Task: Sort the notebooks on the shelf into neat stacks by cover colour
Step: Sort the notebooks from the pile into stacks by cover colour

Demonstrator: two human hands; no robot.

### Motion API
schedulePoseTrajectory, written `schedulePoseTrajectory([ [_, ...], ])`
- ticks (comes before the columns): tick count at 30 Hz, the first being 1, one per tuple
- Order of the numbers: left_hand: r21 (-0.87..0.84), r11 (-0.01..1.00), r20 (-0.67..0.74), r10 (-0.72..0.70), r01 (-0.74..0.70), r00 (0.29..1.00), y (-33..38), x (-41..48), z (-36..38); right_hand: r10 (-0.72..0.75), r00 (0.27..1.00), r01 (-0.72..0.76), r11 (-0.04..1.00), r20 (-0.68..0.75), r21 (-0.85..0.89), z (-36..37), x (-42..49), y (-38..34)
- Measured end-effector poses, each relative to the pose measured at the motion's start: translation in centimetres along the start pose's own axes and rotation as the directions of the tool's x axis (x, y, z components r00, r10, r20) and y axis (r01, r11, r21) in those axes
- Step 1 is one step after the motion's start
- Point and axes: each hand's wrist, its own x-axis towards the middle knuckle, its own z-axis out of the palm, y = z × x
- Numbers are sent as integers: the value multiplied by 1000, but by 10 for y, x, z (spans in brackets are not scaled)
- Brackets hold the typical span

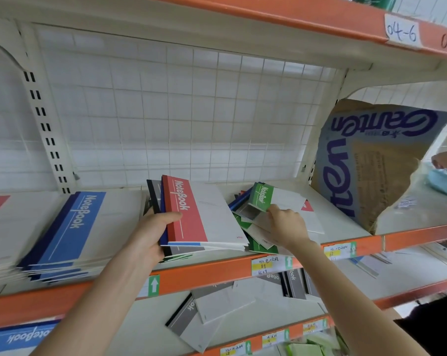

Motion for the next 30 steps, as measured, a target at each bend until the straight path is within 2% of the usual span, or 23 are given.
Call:
schedulePoseTrajectory([
  [2,-15,1000,9,-18,18,1000,0,-1,1,48,995,-38,991,-83,125,-3,-2,2],
  [3,-25,999,12,-25,25,1000,0,-1,2,42,986,-6,976,-160,220,-5,-5,1],
  [5,-45,999,20,-28,29,999,-1,-1,6,-56,918,200,920,-392,337,-11,-12,-9],
  [7,-88,996,24,-23,25,999,-2,-1,11,-189,809,427,839,-556,336,-22,-24,-26],
  [9,-162,987,24,-14,18,1000,-1,-1,18,-331,755,581,738,-566,343,-28,-37,-45],
  [12,-268,963,34,7,2,999,1,-5,27,-503,635,746,595,-586,298,-31,-49,-67],
  [13,-269,963,44,14,-2,999,2,-6,28,-534,610,776,551,-585,307,-32,-51,-72],
  [14,-246,969,48,20,-7,999,1,-7,28,-555,616,783,507,-559,360,-33,-50,-74],
  [17,-162,987,20,16,-13,1000,0,-6,23,-555,743,641,429,-374,637,-35,-46,-62],
  [18,-143,990,13,10,-8,1000,0,-6,20,-506,807,555,469,-305,687,-36,-42,-55],
  [19,-130,992,9,8,-7,1000,1,-6,18,-415,877,454,558,-240,695,-35,-37,-47],
  [21,-118,993,9,14,-13,1000,2,-7,14,-165,979,202,777,-116,596,-31,-24,-30],
  [23,-107,994,2,16,-16,1000,3,-7,10,2,998,-32,903,71,429,-24,-12,-13],
  [25,-100,995,-6,10,-11,1000,3,-8,8,73,969,-138,953,235,271,-16,-6,-3],
  [30,-103,995,-9,-5,4,1000,2,-8,6,73,948,-116,986,311,123,-19,-5,7],
])
